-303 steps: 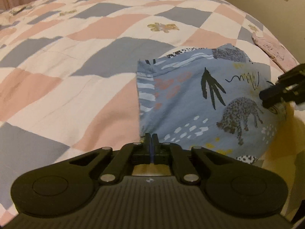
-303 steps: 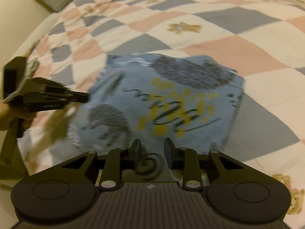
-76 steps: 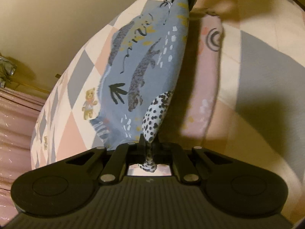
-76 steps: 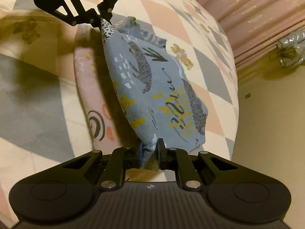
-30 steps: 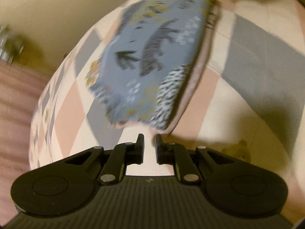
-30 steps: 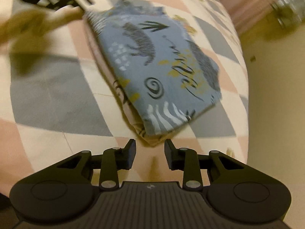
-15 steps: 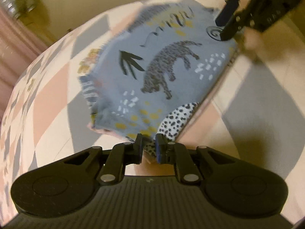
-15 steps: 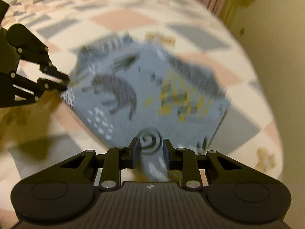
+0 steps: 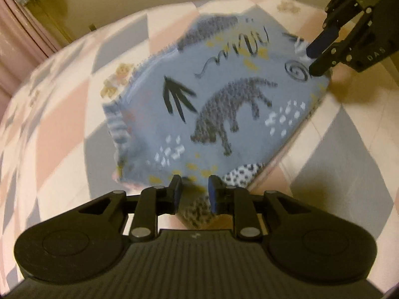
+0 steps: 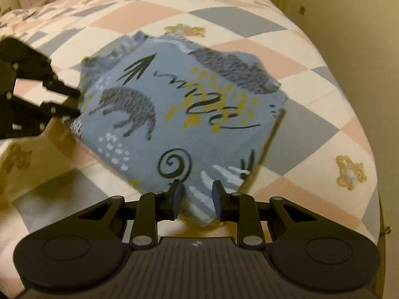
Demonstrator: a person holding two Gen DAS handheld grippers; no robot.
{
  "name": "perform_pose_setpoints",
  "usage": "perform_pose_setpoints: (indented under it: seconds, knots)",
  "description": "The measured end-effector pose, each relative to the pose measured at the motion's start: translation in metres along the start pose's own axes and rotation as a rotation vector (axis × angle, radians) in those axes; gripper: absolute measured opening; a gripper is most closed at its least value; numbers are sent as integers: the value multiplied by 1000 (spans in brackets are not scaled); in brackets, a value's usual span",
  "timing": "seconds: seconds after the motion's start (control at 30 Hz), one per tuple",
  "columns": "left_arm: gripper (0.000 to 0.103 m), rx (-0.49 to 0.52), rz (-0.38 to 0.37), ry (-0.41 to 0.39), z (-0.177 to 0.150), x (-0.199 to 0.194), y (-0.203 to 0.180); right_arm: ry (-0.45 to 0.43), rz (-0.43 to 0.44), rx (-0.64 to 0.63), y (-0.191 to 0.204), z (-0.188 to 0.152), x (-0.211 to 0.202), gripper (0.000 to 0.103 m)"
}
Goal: Fold clothes
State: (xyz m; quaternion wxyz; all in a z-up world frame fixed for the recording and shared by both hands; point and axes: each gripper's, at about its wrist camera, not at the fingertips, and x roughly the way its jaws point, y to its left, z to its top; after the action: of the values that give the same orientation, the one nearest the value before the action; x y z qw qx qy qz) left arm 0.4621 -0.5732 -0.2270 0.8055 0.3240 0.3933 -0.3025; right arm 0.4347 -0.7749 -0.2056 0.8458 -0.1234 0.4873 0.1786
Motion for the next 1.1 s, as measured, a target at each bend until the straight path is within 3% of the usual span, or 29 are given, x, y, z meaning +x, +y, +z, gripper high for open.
perform_pose_setpoints:
  seconds: [0.17, 0.33, 0.47, 0.67, 0.77, 0.83, 0.93, 1.0, 1.1]
  knots:
    - [21, -82, 41, -55, 18, -2, 28, -89, 19, 16, -10, 31, -9, 25]
    - [21, -169, 74, 40, 14, 34, 55, -105, 61, -13, -14, 62, 18, 25]
    - [24, -157, 63, -3, 27, 32, 57, -48, 51, -65, -21, 68, 42, 24]
    - [24, -139, 47, -67, 46, 28, 59, -116, 59, 22, -43, 86, 31, 25]
    - [24, -130, 38, -98, 56, 27, 61, -111, 96, -10, -38, 96, 48, 25]
    - [23, -136, 0, -73, 64, 46, 58, -103, 119, -38, -35, 102, 62, 25]
    - [23, -146, -55, -35, 76, 73, 54, -64, 124, -16, -42, 105, 85, 17]
    - [26, -173, -61, -33, 71, 76, 62, -62, 125, 29, -55, 107, 90, 0]
    - [32, -223, -60, -31, 62, 76, 76, -74, 106, 61, -71, 105, 85, 0]
